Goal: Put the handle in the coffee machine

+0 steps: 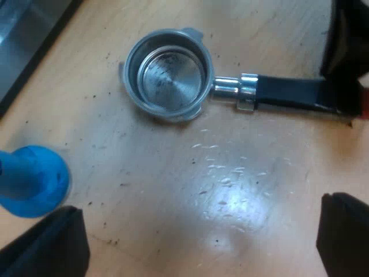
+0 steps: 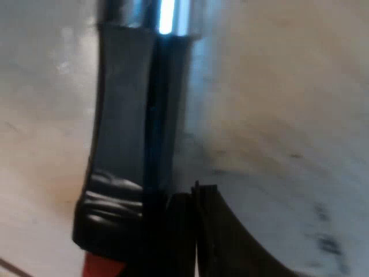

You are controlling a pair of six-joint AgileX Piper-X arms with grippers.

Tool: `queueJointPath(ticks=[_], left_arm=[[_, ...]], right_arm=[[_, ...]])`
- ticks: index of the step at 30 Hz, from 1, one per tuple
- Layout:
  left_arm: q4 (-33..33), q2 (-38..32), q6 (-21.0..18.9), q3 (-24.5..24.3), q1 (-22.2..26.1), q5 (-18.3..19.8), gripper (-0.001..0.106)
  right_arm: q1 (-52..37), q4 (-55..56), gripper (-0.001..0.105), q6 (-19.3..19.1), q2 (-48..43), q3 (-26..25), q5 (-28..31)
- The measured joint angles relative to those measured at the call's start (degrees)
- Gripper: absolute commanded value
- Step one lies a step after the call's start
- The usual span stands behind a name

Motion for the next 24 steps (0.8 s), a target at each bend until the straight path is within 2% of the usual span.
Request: queueJointPath(ticks=[5, 8, 15, 19, 24], left_arm=[[3.12, -0.11, -0.17, 0.0, 0.0, -1.44, 0.082], [5.32, -1.38, -0.43, 0.15, 0.0, -2.22, 0.082], [8.7, -9.77, -3.17, 0.14, 0.0, -2.58, 0.082], [10.78, -12.3, -4.0, 0.14, 0.0, -2.58, 0.082], [13.21, -16.3, -4.2, 0.14, 0.0, -3.54, 0.082]], right_arm=[[1.81, -1.29, 0.0, 1.14, 1.78, -1.23, -0.83], [2.86, -3.75, 0.0, 1.94, 4.27, -4.29, -1.56], [2.88, -5.55, 0.0, 2.48, 10.51, -9.55, -2.97], [2.88, -6.57, 0.0, 2.74, 12.28, -11.53, -3.09], [2.88, -9.15, 0.0, 4.91, 14.88, -13.96, -3.34]])
